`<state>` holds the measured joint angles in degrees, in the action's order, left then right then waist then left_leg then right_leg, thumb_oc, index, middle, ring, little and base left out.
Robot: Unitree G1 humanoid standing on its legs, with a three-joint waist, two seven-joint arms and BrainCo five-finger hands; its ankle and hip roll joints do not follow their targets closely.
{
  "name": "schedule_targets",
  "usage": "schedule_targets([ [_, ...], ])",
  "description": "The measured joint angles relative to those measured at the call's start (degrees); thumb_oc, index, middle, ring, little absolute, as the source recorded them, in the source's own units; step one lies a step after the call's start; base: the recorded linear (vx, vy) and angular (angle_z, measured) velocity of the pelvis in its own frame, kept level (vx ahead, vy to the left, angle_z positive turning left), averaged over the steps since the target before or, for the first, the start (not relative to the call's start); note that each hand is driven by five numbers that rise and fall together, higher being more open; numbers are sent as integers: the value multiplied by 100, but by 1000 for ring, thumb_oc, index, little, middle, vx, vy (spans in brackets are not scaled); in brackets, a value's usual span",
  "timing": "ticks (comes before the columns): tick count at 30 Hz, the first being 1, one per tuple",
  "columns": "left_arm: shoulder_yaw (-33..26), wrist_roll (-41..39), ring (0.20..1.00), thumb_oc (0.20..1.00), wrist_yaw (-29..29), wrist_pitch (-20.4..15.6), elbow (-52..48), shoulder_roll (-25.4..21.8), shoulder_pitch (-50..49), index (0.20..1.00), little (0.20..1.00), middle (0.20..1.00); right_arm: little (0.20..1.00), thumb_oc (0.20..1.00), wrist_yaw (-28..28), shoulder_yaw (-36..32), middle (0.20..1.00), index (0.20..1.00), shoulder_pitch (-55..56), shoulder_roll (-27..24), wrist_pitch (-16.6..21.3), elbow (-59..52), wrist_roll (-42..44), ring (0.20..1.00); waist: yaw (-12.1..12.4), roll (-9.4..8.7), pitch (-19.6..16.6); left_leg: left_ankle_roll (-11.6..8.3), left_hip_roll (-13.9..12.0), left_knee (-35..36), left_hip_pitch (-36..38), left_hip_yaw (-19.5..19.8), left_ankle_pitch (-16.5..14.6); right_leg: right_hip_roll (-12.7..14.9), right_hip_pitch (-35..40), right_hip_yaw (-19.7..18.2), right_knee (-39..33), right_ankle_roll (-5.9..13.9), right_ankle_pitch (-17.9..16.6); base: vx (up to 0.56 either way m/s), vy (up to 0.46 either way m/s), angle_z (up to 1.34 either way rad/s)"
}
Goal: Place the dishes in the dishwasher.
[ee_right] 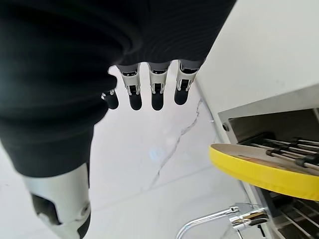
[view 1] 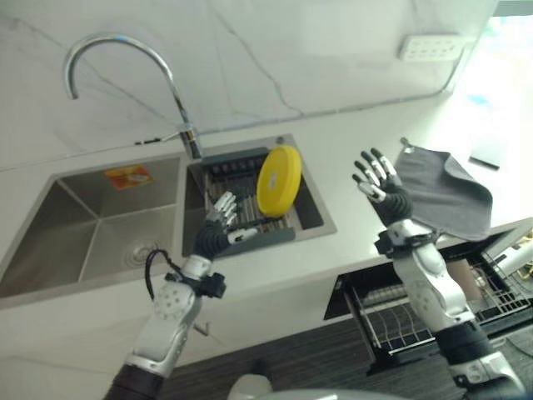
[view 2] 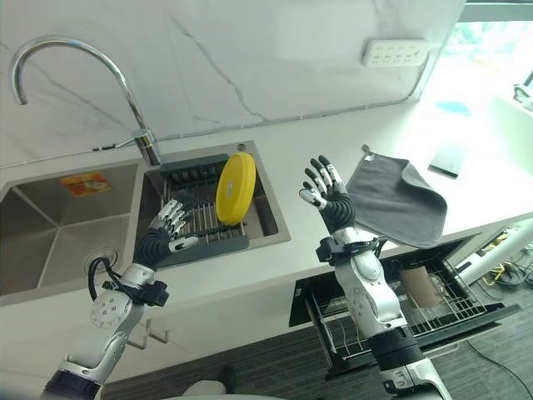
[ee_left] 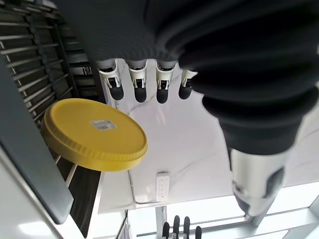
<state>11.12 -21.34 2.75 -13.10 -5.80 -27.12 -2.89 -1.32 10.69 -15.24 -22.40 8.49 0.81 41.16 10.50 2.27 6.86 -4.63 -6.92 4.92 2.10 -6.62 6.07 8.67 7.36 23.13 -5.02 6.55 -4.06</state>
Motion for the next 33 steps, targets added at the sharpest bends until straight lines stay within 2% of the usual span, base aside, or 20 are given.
schedule_targets([
  [14, 0, -2, 1000, 1000, 237, -1, 15, -120, 16, 1000, 1000, 1000, 1000, 1000, -190, -241, 1000, 1000, -786, -82, -51, 840, 54, 1000, 131, 12, 6, -34, 17, -1, -49, 273, 48, -27, 116, 284, -1, 19, 53, 33, -1, 9],
  [20, -6, -5, 1000, 1000, 319, -2, 17, -291, 18, 1000, 1000, 1000, 1000, 1000, -287, -285, 1000, 1000, -1419, -237, -47, 1365, 103, 1000, 305, 48, 23, -40, 21, -1, -60, 314, 52, -29, 135, 326, -1, 24, 75, 40, -2, 5],
  [22, -6, -8, 1000, 1000, 391, -1, 17, -293, 18, 1000, 1000, 1000, 1000, 1000, -264, -358, 1000, 1000, -1459, -283, -47, 1610, 290, 1000, 388, 47, 23, -41, 33, -2, -90, 366, 53, -26, 142, 389, -1, 32, 84, 51, -8, 13],
  [33, -40, -61, 1000, 1000, 529, -57, 24, -355, 15, 1000, 1000, 1000, 1000, 1000, 33, -465, 1000, 1000, -1571, -299, -169, 2292, 736, 1000, 477, 103, 141, -56, 62, -3, -94, 567, 68, -31, 261, 586, 0, 59, 157, 38, -11, 9],
])
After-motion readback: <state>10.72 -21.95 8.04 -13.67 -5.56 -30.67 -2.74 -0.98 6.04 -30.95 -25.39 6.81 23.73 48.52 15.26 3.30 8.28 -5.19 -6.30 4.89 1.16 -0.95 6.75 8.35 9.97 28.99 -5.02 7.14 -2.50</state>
